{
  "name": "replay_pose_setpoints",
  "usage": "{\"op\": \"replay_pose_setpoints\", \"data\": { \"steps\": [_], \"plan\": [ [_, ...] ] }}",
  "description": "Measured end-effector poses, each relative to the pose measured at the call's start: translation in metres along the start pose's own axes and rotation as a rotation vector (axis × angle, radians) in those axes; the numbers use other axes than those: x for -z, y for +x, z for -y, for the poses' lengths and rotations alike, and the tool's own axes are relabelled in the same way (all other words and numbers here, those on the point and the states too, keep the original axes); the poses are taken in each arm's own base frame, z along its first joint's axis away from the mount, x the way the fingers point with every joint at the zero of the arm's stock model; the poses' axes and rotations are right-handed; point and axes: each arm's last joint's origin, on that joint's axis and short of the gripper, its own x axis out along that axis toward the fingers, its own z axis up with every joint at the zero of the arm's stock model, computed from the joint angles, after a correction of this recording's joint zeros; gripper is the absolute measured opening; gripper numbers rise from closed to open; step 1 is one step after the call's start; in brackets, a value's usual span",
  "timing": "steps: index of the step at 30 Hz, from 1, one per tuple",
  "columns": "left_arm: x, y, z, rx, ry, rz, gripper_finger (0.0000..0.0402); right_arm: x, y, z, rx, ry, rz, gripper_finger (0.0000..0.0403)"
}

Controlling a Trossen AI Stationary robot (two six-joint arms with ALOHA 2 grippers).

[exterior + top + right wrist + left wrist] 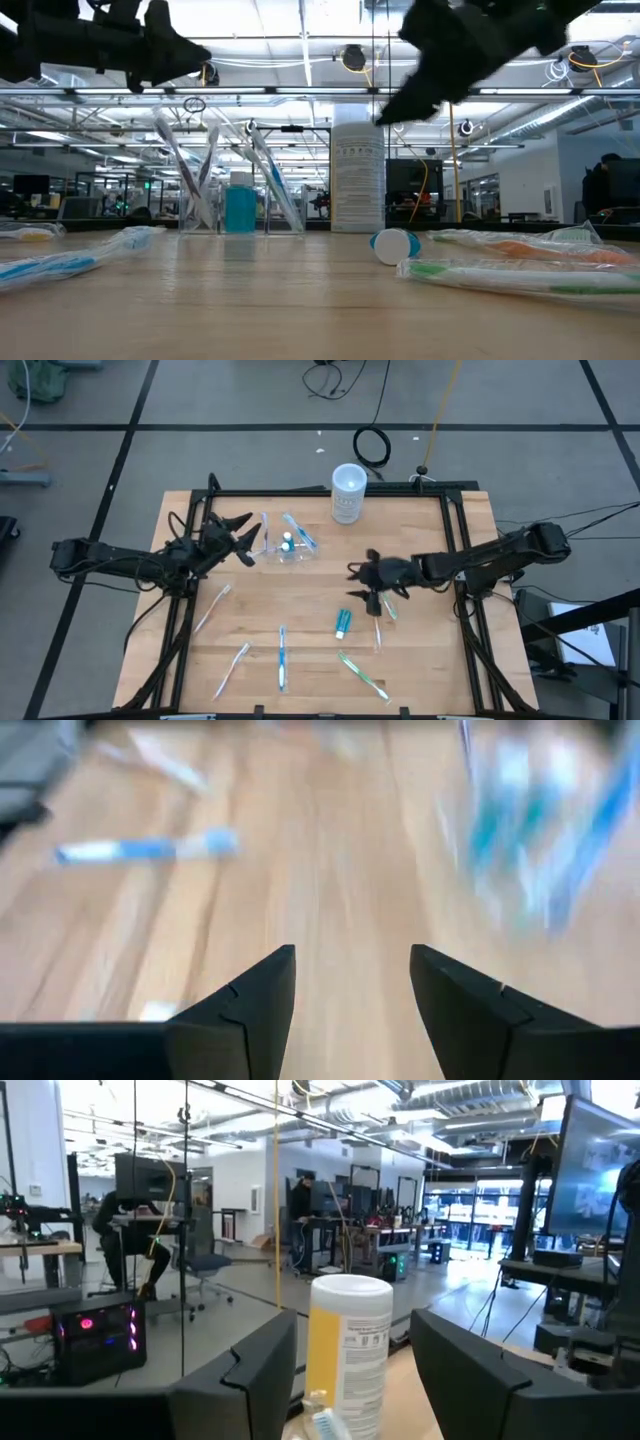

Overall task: Pick & Place toothbrushing station
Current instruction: Put the top green toothbrush into the transparent organizer

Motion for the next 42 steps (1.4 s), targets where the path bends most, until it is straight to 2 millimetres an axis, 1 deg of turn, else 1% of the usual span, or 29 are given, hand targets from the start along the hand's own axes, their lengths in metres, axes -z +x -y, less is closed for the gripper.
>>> {"op": "replay_pose_setpoints", "data": {
  "steps": [5, 10, 13, 17, 22, 29, 33, 37, 42],
  "plan": [
    [0.001, 0.000, -0.001, -0.009, -0.034, -0.011, 0.0202, 0.025, -0.019, -0.010, 0.072, 0.185, -0.254, 0.0188],
    [-0.003, 0.001, -0.004, -0.048, -0.064, 0.026, 0.0202, 0.045, -0.036, -0.021, 0.152, 0.491, -0.448, 0.0187],
    [-0.005, 0.002, -0.006, -0.071, -0.070, 0.047, 0.0202, 0.058, -0.041, -0.033, 0.160, 0.602, -0.528, 0.0187],
    [-0.008, 0.004, -0.012, -0.111, -0.078, 0.079, 0.0202, 0.078, -0.046, -0.045, 0.197, 0.702, -0.570, 0.0187],
    [-0.009, 0.007, -0.018, -0.148, -0.075, 0.100, 0.0202, 0.101, -0.046, -0.047, 0.285, 0.761, -0.507, 0.0187],
    [-0.009, 0.009, -0.024, -0.181, -0.085, 0.106, 0.0202, 0.122, -0.036, -0.044, 0.170, 0.816, -0.407, 0.0184],
    [-0.009, 0.010, -0.025, -0.191, -0.083, 0.107, 0.0202, 0.132, -0.036, -0.041, 0.172, 0.776, -0.405, 0.0174],
    [-0.009, 0.010, -0.025, -0.190, -0.098, 0.107, 0.0202, 0.136, -0.036, -0.037, 0.214, 0.730, -0.376, 0.0151],
    [-0.008, 0.010, -0.025, -0.188, -0.099, 0.106, 0.0202, 0.136, -0.035, -0.037, 0.204, 0.650, -0.372, 0.0094]
  ]
}}
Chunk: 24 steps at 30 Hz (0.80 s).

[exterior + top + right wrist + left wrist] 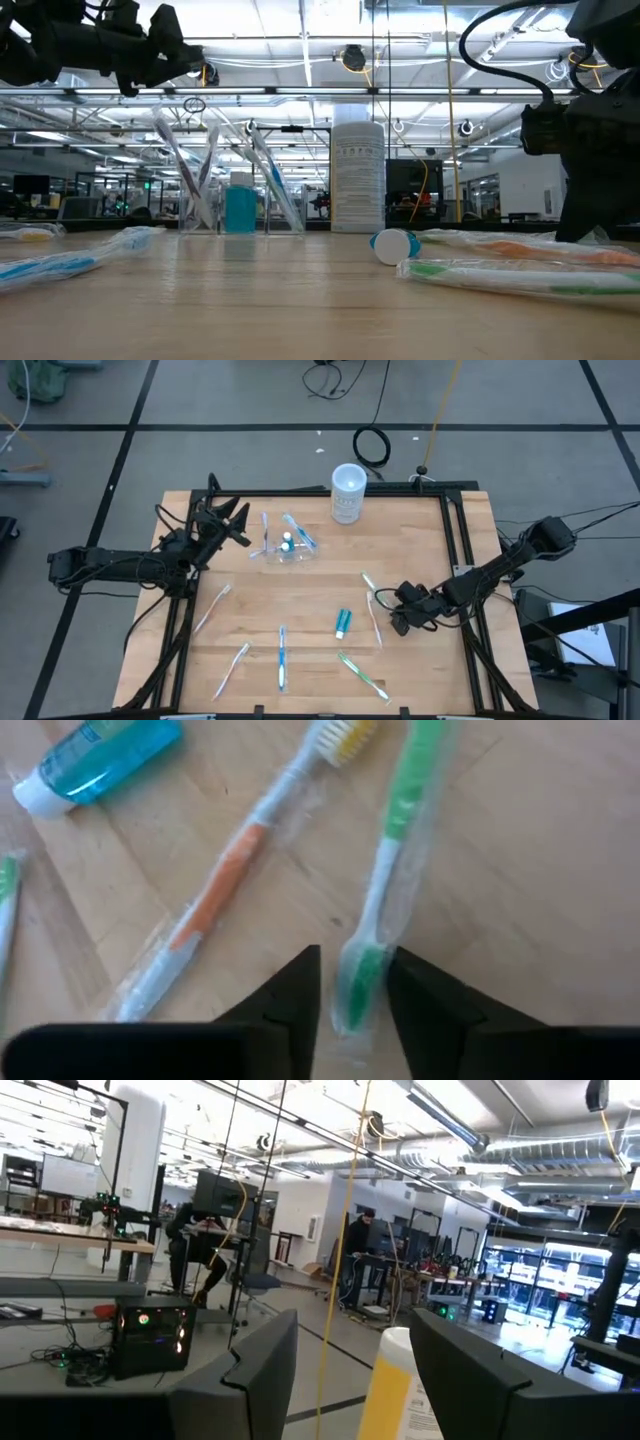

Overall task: Pick & Place toothbrushing station
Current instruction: Put the top green toothbrush into the transparent organizer

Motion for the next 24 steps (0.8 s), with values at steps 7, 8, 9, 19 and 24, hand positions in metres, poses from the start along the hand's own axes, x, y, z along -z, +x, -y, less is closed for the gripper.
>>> {"op": "replay_pose_setpoints", "data": {
  "steps": [7, 8, 9, 19, 24],
  "plan": [
    [0.001, 0.000, 0.000, 0.000, 0.003, -0.005, 0.0202, -0.012, -0.002, 0.008, 0.063, -0.005, 0.093, 0.0019],
    [0.001, 0.000, 0.000, 0.000, 0.004, -0.005, 0.0202, -0.014, -0.002, 0.011, 0.092, -0.024, 0.124, 0.0014],
    [0.001, 0.000, 0.000, 0.000, 0.003, -0.005, 0.0202, -0.018, -0.003, 0.013, 0.106, -0.043, 0.151, 0.0010],
    [0.000, 0.001, -0.001, 0.000, 0.019, -0.003, 0.0202, -0.074, -0.026, -0.003, 0.106, -0.274, 0.410, 0.0014],
    [0.000, 0.002, -0.002, 0.028, 0.044, 0.002, 0.0202, -0.117, -0.051, -0.030, 0.124, -0.452, 0.629, 0.0014]
  ]
}}
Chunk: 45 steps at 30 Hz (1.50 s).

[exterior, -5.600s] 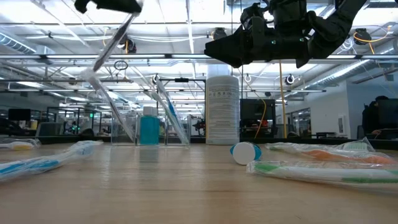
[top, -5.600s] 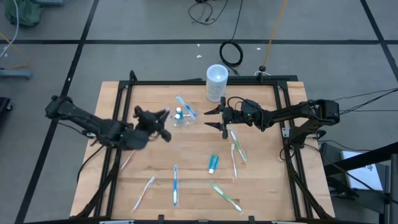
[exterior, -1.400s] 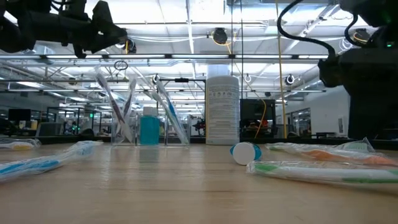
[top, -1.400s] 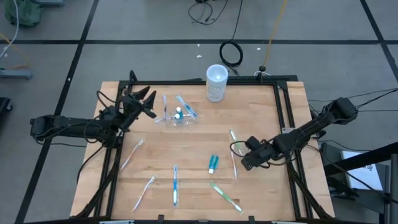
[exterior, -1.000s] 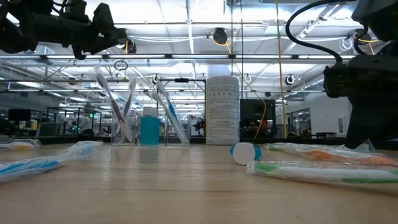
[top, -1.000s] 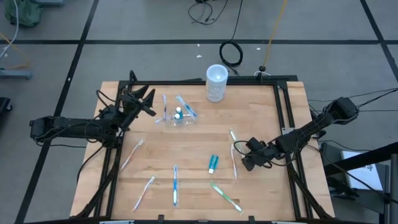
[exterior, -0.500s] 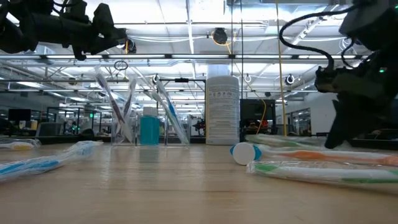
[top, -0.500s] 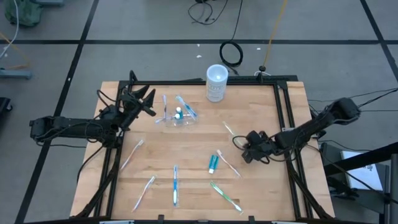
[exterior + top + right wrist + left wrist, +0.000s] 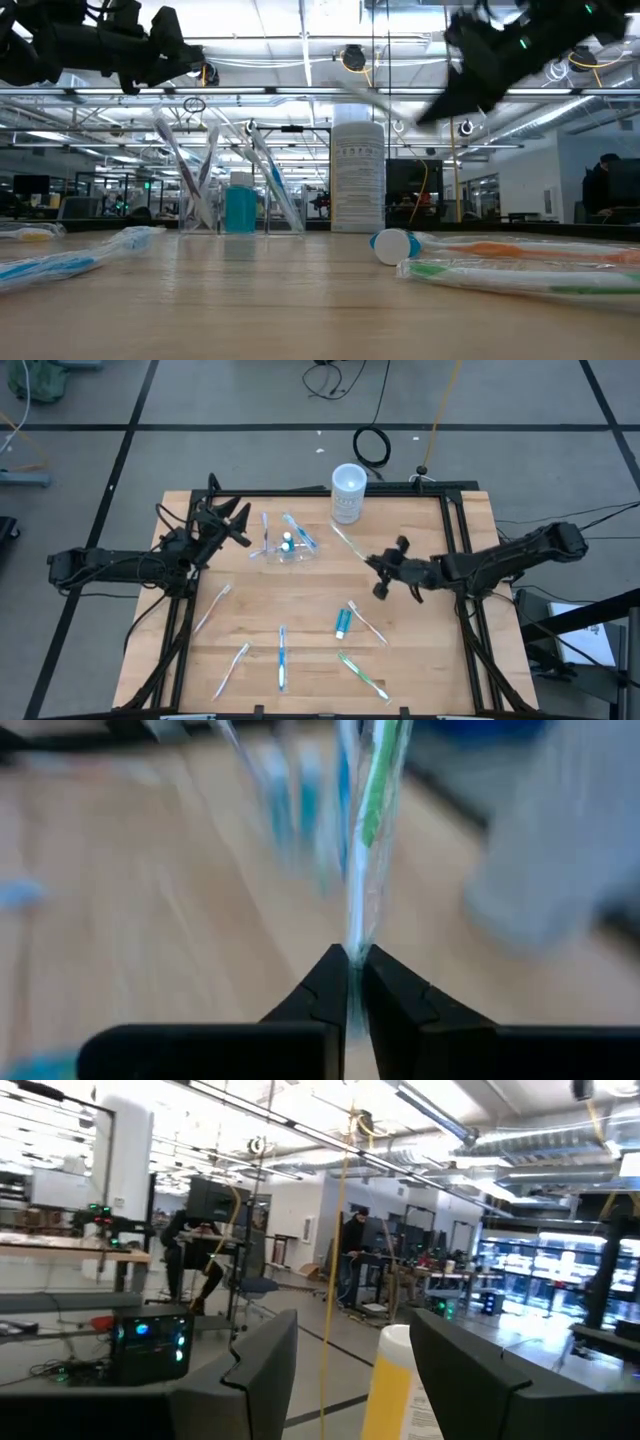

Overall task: Pick & Place toothbrushing station
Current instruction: Put the top green toothbrush into the transparent organizer

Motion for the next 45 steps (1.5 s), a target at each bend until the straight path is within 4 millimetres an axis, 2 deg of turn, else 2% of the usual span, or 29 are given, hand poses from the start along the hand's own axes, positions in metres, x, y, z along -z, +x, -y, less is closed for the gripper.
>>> {"op": "replay_pose_setpoints", "data": {
  "steps": [6, 10, 12, 16, 22, 29, 36, 45],
  "plan": [
    [0.001, 0.002, -0.001, 0.048, 0.003, -0.002, 0.0202, -0.061, 0.007, -0.014, 0.009, -0.334, 0.153, 0.0014],
    [0.004, 0.003, -0.003, 0.042, 0.000, -0.033, 0.0202, -0.088, 0.023, -0.029, 0.029, -0.571, 0.136, 0.0014],
    [0.007, 0.003, -0.005, 0.034, -0.002, -0.059, 0.0202, -0.095, 0.036, -0.036, 0.034, -0.695, 0.079, 0.0014],
    [0.016, 0.003, -0.007, 0.016, -0.017, -0.144, 0.0202, -0.101, 0.064, -0.039, 0.069, -0.953, -0.116, 0.0014],
    [0.027, 0.001, -0.008, 0.005, -0.032, -0.244, 0.0202, -0.100, 0.094, -0.027, 0.272, -1.465, -0.374, 0.0013],
    [0.033, -0.002, -0.004, 0.021, -0.076, -0.306, 0.0202, -0.105, 0.106, -0.013, 0.231, -1.974, -0.488, 0.0013],
    [0.036, -0.006, 0.000, 0.040, -0.120, -0.352, 0.0202, -0.120, 0.111, -0.006, 0.300, -2.165, -0.480, 0.0013],
    [0.036, -0.009, 0.005, 0.070, -0.144, -0.361, 0.0202, -0.117, 0.116, 0.002, 0.220, -2.471, -0.584, 0.0013]
  ]
}}
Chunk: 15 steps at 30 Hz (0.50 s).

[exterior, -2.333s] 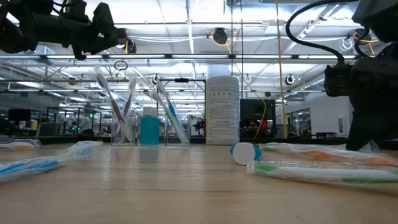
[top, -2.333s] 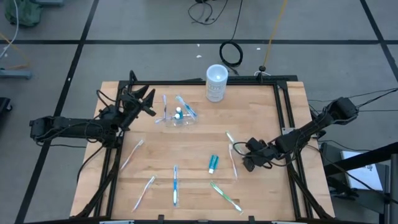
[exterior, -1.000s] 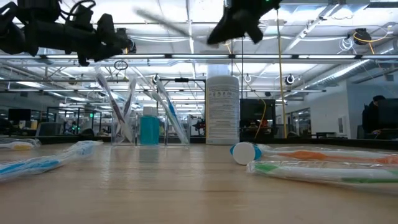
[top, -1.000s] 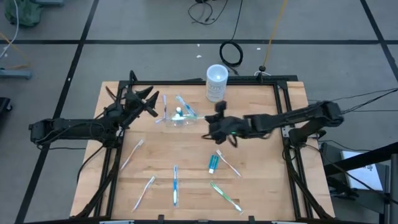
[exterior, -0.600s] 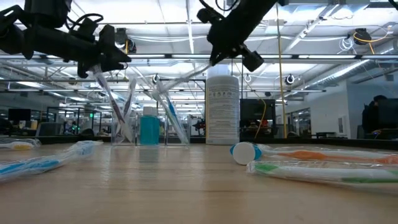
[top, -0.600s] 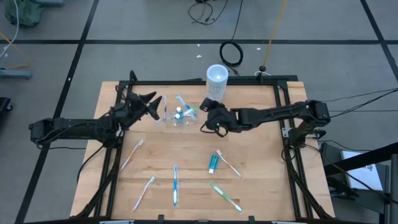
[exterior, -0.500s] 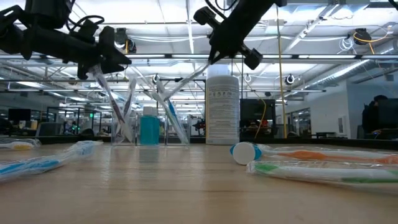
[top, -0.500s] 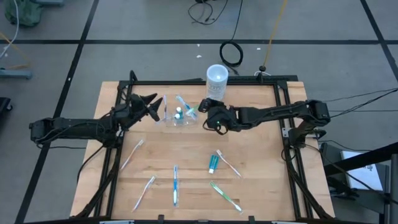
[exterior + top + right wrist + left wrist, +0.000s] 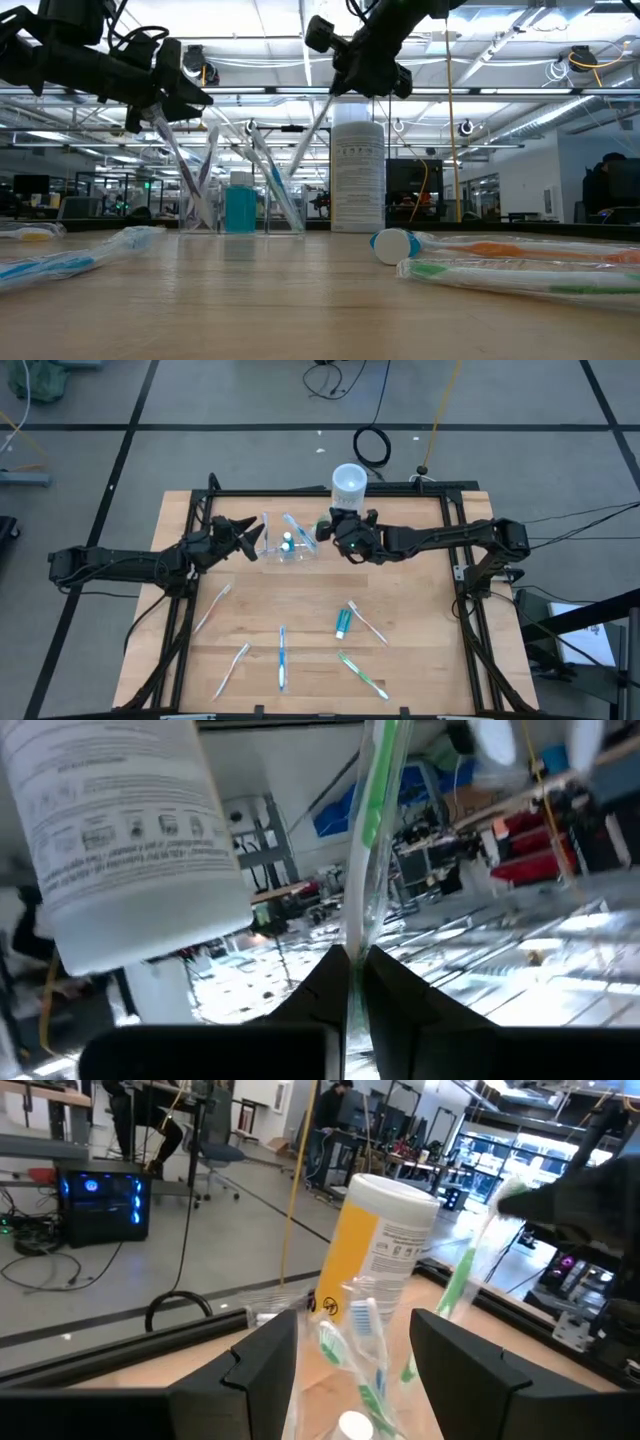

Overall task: Pick & Place toothbrushing station
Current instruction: Put the top green toothbrush into the transparent organizer

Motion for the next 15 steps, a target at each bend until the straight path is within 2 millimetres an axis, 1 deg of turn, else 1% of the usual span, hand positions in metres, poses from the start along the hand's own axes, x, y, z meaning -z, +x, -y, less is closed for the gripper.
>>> {"op": "replay_pose_setpoints", "data": {
  "steps": [5, 8, 11, 15],
  "plan": [
    [0.000, 0.000, 0.000, 0.000, 0.000, 0.000, 0.0202, -0.019, 0.004, -0.006, 0.059, -0.098, 0.106, 0.0013],
    [0.000, 0.000, 0.000, 0.000, 0.000, 0.000, 0.0202, -0.031, 0.005, -0.013, 0.106, -0.166, 0.132, 0.0013],
    [0.000, 0.000, 0.000, 0.000, 0.000, 0.000, 0.0202, -0.042, 0.010, -0.018, 0.189, -0.120, 0.096, 0.0013],
    [0.000, 0.000, 0.000, 0.000, -0.023, 0.000, 0.0202, -0.042, 0.011, -0.020, 0.346, -0.029, 0.055, 0.0025]
  ]
}}
